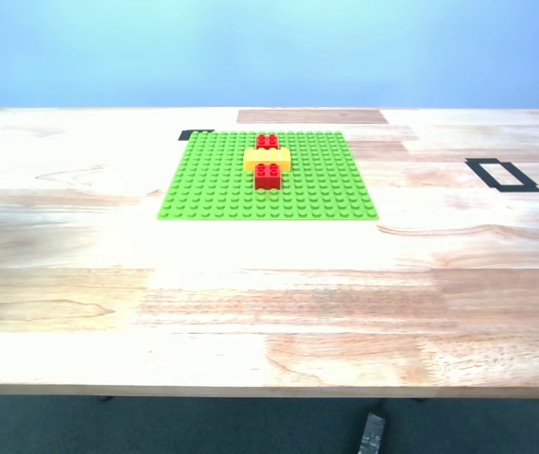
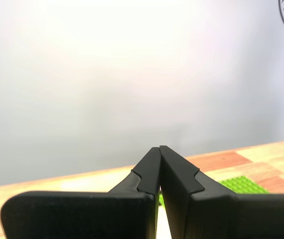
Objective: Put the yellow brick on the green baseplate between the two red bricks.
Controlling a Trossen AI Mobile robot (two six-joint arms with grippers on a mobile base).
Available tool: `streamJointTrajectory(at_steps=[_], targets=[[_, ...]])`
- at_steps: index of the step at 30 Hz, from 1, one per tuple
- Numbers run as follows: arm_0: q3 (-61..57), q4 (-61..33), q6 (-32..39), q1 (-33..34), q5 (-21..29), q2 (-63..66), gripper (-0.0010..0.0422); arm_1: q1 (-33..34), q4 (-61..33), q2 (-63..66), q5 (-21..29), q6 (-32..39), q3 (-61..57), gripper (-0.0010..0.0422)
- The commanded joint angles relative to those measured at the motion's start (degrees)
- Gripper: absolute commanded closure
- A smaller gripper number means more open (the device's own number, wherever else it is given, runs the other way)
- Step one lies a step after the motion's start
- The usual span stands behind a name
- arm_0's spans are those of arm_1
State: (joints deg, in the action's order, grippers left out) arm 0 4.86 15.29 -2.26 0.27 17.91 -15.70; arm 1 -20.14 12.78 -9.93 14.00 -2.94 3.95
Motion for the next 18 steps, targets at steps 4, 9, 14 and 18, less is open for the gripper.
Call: streamJointTrajectory(at_steps=[4,9,14,18], targets=[[-2.8,1.0,0.1,0.0,-0.1,0.8,0.0412,0.0,-1.2,3.7,0.0,0.1,-3.4,0.0413],[-4.3,2.7,0.0,0.0,-0.5,1.1,0.0413,0.0,-4.3,4.8,0.2,-0.4,-3.4,0.0413],[-4.2,1.4,0.0,0.0,-1.0,1.0,0.0412,0.5,-4.7,4.3,0.2,-0.3,-3.4,0.0413],[-4.3,0.1,0.1,0.0,-1.5,1.0,0.0412,1.3,-5.4,3.5,1.7,-0.3,-3.4,0.0413]])
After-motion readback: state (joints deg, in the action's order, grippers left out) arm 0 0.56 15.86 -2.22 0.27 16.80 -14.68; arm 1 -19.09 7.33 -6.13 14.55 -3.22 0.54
